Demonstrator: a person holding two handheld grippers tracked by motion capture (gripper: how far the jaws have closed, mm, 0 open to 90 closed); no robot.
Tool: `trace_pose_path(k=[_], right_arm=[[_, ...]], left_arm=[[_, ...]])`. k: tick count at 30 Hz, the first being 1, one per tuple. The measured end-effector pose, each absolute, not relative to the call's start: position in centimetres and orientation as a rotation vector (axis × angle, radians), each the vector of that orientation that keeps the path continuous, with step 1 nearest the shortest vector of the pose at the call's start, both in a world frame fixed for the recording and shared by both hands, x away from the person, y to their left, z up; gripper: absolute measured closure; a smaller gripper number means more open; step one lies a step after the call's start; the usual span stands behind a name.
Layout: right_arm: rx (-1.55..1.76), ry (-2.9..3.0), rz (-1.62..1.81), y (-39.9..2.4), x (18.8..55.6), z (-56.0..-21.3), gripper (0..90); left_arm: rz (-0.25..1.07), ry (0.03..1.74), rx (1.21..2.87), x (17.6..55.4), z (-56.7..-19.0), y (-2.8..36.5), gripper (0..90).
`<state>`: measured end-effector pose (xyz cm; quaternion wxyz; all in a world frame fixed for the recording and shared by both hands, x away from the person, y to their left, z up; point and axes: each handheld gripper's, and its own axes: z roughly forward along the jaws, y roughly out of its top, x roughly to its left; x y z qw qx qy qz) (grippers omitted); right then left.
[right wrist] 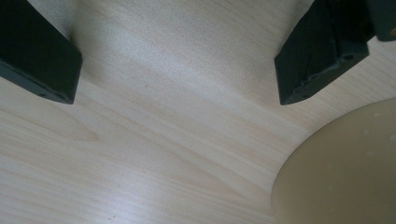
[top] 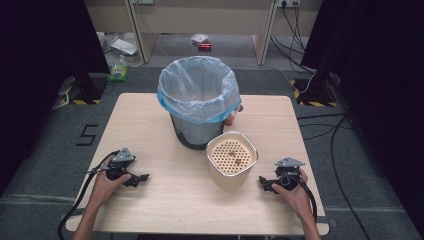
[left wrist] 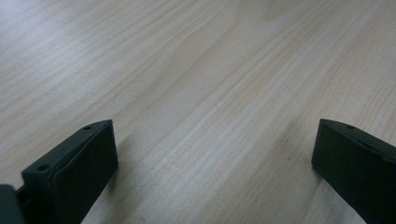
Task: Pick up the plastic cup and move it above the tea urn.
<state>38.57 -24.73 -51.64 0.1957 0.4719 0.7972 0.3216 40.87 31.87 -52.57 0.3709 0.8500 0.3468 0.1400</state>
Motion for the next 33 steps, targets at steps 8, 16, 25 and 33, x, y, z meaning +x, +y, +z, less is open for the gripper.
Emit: trace_pose_path(k=[8,16,25,33], right_arm=[[1.298,2.253,0.91,-25.2,38.6,-51.1,20.1],[1.346,2.167,0.916,-26.1,39.3,-49.0,22.9],[1.458,2.046,1.008,-26.6,43.5,-46.3,22.6],[1.48,2.031,1.133,-24.4,49.2,-42.6,34.2]], left_arm=[[0.359,0.889,2.18,40.9,-52.6,31.9,0.0],[0.359,0.889,2.18,40.9,-52.6,31.9,0.0],[0.359,0.889,2.18,40.9,-52.6,31.9,0.0],[0.358,0.889,2.18,40.9,-52.6,31.9,0.0]])
